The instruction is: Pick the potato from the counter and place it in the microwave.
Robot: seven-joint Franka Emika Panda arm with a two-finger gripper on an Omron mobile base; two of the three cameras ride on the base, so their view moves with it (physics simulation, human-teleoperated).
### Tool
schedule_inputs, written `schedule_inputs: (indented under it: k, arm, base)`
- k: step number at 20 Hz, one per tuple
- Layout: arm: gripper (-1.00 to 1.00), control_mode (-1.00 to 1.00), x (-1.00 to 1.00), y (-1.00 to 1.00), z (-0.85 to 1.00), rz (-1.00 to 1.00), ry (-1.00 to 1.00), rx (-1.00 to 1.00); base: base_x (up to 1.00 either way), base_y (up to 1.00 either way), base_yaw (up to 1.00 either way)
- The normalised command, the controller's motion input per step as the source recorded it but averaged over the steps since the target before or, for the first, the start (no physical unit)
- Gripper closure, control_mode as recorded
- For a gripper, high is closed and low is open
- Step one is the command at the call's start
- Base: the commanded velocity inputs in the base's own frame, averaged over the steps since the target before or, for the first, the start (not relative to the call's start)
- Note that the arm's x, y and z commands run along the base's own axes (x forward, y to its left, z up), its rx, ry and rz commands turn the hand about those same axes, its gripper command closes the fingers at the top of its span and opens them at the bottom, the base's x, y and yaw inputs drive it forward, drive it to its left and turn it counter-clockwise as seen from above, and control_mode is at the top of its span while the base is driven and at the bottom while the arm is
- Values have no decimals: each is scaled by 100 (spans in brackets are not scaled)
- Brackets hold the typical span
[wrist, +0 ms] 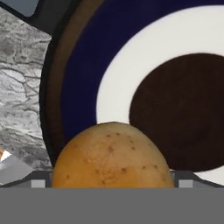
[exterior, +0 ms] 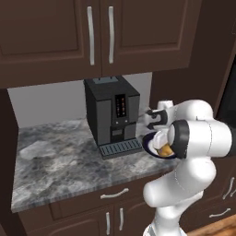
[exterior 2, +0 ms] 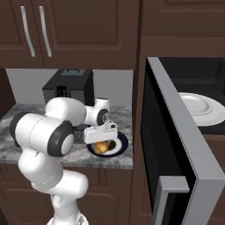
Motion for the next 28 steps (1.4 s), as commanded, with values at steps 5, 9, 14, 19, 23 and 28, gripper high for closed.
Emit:
schedule_inputs:
  k: [5, 9, 14, 19, 23, 28]
  arm:
    - [100, -100, -21, 0, 26, -1, -24, 10]
    - [100, -100, -7, 0, 87, -4, -16, 8]
    - [100, -100, -47, 4, 100, -10, -14, 7]
    - [100, -100, -74, 4, 67, -26, -11, 2]
    - [100, -100, -87, 0, 49, -24, -18, 0]
    - [100, -100, -51, 2, 26, -6, -10, 0]
  base:
    - [0, 0, 0]
    - [0, 0, 0]
    - [0, 0, 0]
    - [0, 0, 0]
    - [0, 0, 0]
    - [0, 0, 0]
